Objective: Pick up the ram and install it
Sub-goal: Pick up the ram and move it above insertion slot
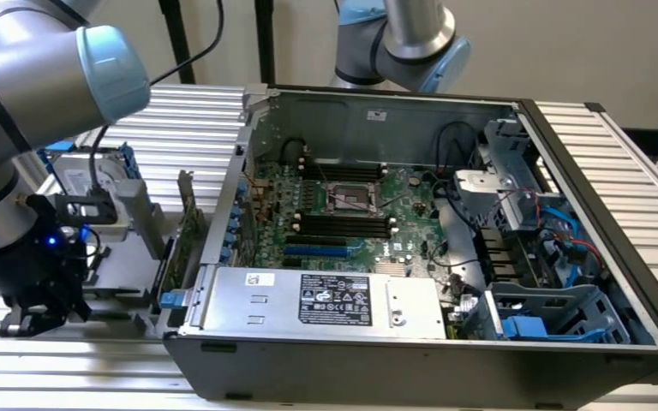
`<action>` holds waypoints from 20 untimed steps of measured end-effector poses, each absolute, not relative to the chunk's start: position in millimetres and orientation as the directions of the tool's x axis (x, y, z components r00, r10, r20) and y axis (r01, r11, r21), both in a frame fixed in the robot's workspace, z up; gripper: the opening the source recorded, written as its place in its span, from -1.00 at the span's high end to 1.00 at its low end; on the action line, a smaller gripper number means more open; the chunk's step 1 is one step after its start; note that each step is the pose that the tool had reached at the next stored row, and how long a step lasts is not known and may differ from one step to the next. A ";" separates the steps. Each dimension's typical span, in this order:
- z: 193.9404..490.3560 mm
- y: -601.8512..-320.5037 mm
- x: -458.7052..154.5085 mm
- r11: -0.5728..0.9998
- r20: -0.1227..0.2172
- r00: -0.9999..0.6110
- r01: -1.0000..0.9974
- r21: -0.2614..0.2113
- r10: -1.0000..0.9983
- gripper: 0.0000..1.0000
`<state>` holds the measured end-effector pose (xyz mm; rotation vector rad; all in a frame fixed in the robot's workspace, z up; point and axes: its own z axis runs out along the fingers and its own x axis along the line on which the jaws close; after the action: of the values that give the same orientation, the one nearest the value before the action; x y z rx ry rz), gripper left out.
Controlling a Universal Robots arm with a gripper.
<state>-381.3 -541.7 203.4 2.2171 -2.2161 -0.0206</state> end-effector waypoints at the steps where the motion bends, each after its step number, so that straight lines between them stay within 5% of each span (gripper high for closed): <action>1: 205.5 -541.7 -381.3 0.000 -0.005 0.000 -1.000 0.014 -1.000 0.73; 20: 284.4 -541.5 -368.1 -0.007 -0.005 0.007 -1.000 0.016 -1.000 0.73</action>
<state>-368.1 -541.5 284.4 2.2238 -2.2074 -0.0230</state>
